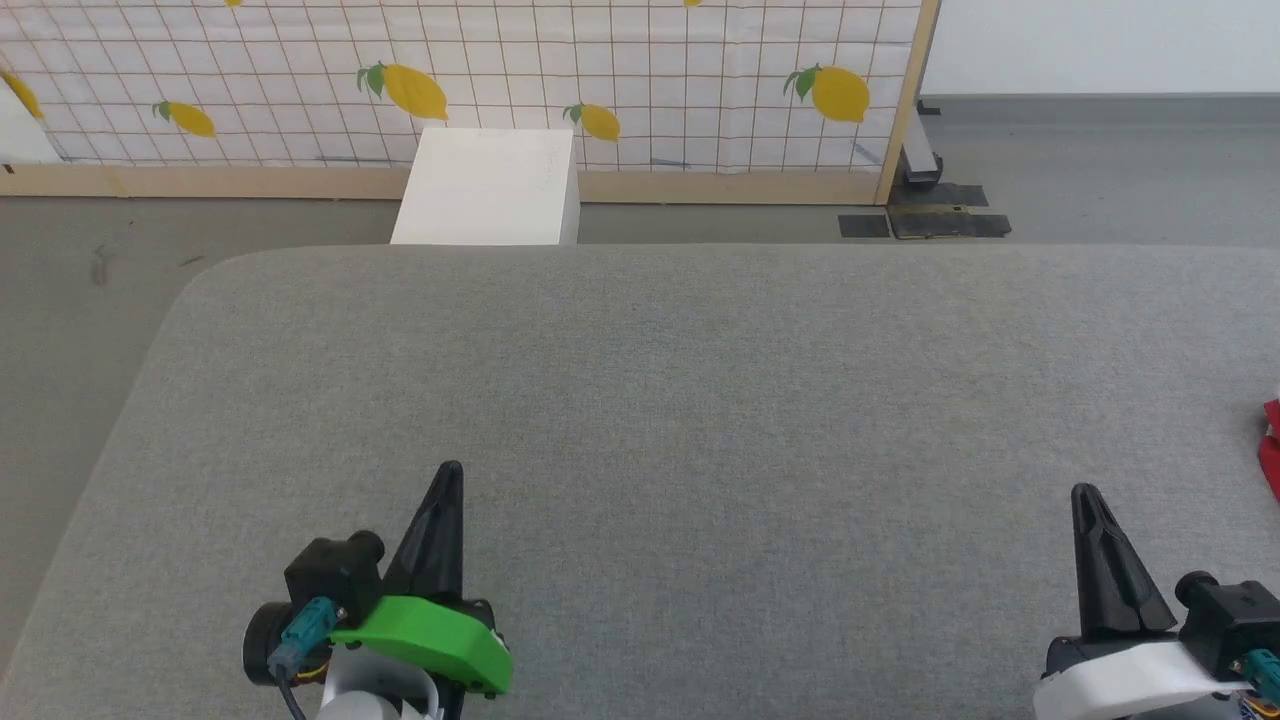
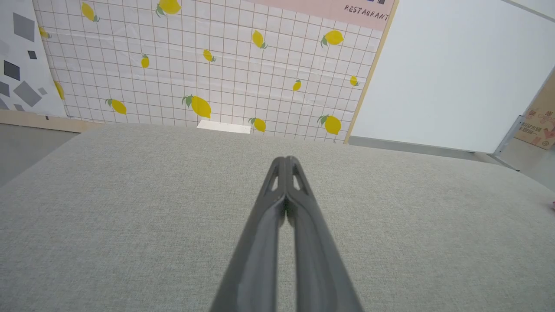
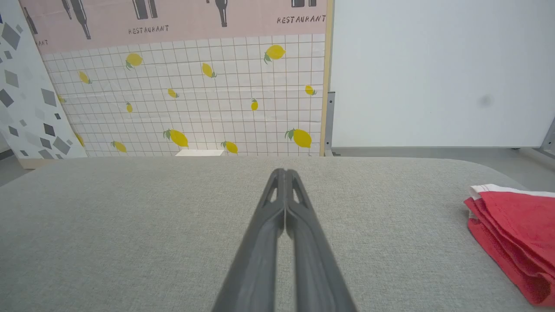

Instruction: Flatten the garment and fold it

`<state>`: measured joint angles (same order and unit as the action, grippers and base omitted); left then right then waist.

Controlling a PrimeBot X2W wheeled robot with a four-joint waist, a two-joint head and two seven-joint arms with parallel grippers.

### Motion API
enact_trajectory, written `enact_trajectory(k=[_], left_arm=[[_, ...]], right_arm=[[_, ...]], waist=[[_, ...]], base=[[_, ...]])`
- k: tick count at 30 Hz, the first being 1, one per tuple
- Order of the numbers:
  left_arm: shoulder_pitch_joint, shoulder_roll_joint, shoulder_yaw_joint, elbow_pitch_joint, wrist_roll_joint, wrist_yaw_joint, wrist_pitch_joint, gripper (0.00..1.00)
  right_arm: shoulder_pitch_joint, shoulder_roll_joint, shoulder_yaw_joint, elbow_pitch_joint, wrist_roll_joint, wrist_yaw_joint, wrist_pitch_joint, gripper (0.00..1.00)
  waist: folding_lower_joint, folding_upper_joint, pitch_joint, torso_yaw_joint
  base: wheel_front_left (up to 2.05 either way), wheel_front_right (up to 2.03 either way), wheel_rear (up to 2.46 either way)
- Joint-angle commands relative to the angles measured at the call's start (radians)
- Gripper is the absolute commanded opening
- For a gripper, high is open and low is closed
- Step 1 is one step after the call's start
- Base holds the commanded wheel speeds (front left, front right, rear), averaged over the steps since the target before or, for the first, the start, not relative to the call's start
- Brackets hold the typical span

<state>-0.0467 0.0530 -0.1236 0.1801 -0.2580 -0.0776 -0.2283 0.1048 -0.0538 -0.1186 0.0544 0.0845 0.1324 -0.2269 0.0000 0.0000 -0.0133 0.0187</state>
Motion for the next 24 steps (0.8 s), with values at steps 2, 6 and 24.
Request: enact_trajectory(k=[2,6,24], left_arm=[[0.007,0.0,0.006,-0.009,0.025,0.009,0.01,0.0],[0.008,-0.001,0.01,-0.016,0.033,0.011,0.018,0.0],[0.015,-0.001,0.03,-0.044,0.072,0.023,0.054,0.0]], right_arm=[[-0.014,0.001,0.006,-0.006,-0.009,0.0,0.009,0.0],[-0.018,0.001,0.01,-0.008,-0.011,0.0,0.017,0.0],[-0.033,0.001,0.029,-0.016,-0.024,-0.001,0.054,0.0]], waist=[[0.0,0.0,0.0,0.0],[0.0,0.0,0.001,-0.001],[0.0,0.0,0.003,-0.004]], base=[[0.0,0.0,0.0],[0.0,0.0,0.0],[0.0,0.0,0.0]])
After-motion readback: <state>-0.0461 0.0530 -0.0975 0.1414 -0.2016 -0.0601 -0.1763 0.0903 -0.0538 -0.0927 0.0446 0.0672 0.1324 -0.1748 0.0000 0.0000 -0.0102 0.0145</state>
